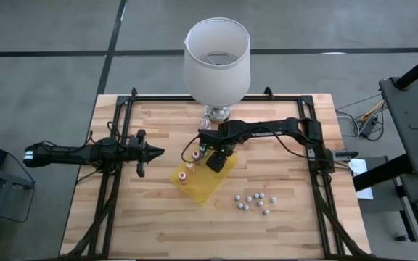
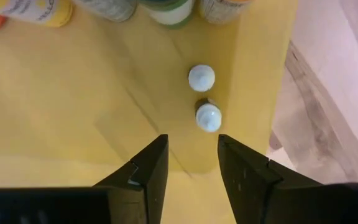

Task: Pick & Place food coloring
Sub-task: Put the small right black food coloring bottle into the yellow bin

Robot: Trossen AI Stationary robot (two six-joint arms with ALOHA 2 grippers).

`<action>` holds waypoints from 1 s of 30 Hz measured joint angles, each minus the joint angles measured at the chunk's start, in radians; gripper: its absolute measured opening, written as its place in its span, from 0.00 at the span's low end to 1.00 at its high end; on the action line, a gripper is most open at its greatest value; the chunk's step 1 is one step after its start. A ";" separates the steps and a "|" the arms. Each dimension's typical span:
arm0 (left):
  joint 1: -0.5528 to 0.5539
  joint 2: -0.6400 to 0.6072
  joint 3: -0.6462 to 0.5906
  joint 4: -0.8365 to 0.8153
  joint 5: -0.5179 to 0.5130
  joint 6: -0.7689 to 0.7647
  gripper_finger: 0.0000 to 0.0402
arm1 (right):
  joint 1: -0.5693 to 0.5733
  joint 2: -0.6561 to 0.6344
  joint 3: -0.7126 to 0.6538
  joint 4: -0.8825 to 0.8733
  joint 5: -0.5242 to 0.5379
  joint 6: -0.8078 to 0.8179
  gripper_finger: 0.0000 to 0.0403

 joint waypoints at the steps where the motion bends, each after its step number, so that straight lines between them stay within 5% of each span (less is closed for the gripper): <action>1: 0.000 0.000 0.000 0.000 0.000 0.000 0.00 | 0.003 -0.003 0.000 -0.001 0.000 0.000 0.32; 30: 0.000 0.000 0.000 0.000 0.000 0.000 0.00 | 0.112 -0.231 -0.092 -0.052 0.011 0.011 0.30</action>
